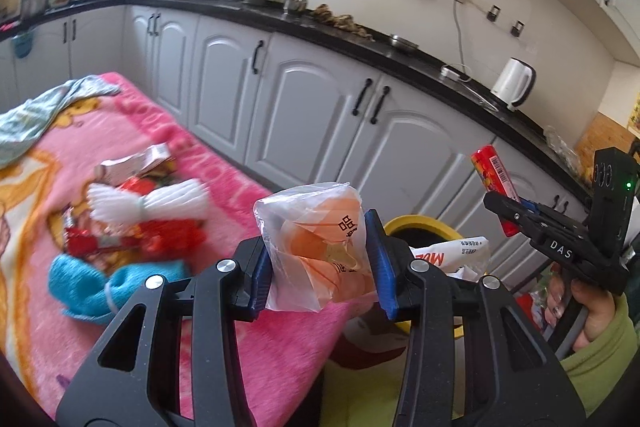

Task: Collect trash
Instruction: 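Carry the bag and canister over the bin and open both tools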

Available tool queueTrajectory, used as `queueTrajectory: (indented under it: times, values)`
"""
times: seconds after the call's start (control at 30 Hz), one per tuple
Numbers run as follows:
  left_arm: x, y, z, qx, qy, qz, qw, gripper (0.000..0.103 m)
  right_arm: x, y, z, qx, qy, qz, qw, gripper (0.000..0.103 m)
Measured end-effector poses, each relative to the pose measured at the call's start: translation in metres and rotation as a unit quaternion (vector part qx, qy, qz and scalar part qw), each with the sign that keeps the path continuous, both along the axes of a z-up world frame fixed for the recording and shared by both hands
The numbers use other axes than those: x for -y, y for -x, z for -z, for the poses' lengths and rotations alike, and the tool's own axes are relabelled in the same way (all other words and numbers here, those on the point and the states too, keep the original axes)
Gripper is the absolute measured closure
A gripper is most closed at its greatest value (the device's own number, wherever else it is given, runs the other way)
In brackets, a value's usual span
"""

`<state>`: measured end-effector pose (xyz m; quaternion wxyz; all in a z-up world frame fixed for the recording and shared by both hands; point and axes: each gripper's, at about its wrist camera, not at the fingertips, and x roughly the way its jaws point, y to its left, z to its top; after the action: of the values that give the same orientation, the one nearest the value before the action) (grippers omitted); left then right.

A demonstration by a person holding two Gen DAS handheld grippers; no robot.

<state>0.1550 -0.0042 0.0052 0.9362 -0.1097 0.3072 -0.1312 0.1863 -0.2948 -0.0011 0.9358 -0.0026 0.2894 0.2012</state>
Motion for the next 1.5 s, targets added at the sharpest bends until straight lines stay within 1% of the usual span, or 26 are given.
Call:
queueTrajectory:
  times: [0.2, 0.5, 0.6, 0.77, 0.93, 1.03, 1.17, 1.2, 1.23, 1.3, 1.33, 1.4, 1.5]
  values:
    - [0.029, -0.01, -0.004, 0.006, -0.008, 0.02, 0.9997, 0.069, 0.034, 0.001, 0.004, -0.002, -0.011, 0.037, 0.999, 0.071]
    - [0.065, -0.025, -0.002, 0.007, -0.024, 0.043, 0.9988, 0.069, 0.065, -0.001, 0.008, 0.0, -0.02, 0.076, 0.997, 0.071]
    - [0.078, -0.031, 0.002, 0.006, -0.03, 0.049, 0.9983, 0.068, 0.075, -0.004, 0.013, -0.008, -0.025, 0.089, 0.996, 0.071]
    - [0.107, -0.042, 0.013, 0.005, -0.057, 0.061, 0.9965, 0.068, 0.094, -0.013, 0.028, -0.03, -0.032, 0.109, 0.993, 0.071]
    - [0.14, -0.055, 0.032, 0.002, -0.09, 0.076, 0.9931, 0.067, 0.107, -0.024, 0.051, -0.06, -0.036, 0.121, 0.99, 0.07]
    - [0.154, -0.061, 0.042, 0.0, -0.101, 0.081, 0.9916, 0.067, 0.114, -0.03, 0.067, -0.079, -0.041, 0.127, 0.988, 0.07]
    - [0.168, -0.067, 0.055, -0.008, -0.113, 0.087, 0.9897, 0.062, 0.12, -0.037, 0.08, -0.094, -0.042, 0.142, 0.984, 0.069]
    - [0.17, -0.068, 0.058, -0.012, -0.114, 0.089, 0.9894, 0.06, 0.123, -0.037, 0.081, -0.095, -0.044, 0.145, 0.984, 0.065]
    - [0.17, -0.068, 0.061, -0.016, -0.114, 0.092, 0.9891, 0.058, 0.125, -0.037, 0.082, -0.093, -0.048, 0.149, 0.983, 0.058]
    - [0.169, -0.069, 0.064, -0.019, -0.114, 0.092, 0.989, 0.053, 0.128, -0.036, 0.082, -0.091, -0.053, 0.155, 0.982, 0.054]
    - [0.166, -0.068, 0.065, -0.021, -0.113, 0.09, 0.9893, 0.052, 0.13, -0.036, 0.082, -0.092, -0.056, 0.156, 0.982, 0.054]
    - [0.163, -0.069, 0.064, -0.024, -0.108, 0.086, 0.9901, 0.045, 0.129, -0.035, 0.081, -0.089, -0.055, 0.157, 0.982, 0.053]
    - [0.153, -0.068, 0.061, -0.025, -0.1, 0.075, 0.9918, 0.039, 0.125, -0.033, 0.077, -0.085, -0.056, 0.151, 0.983, 0.051]
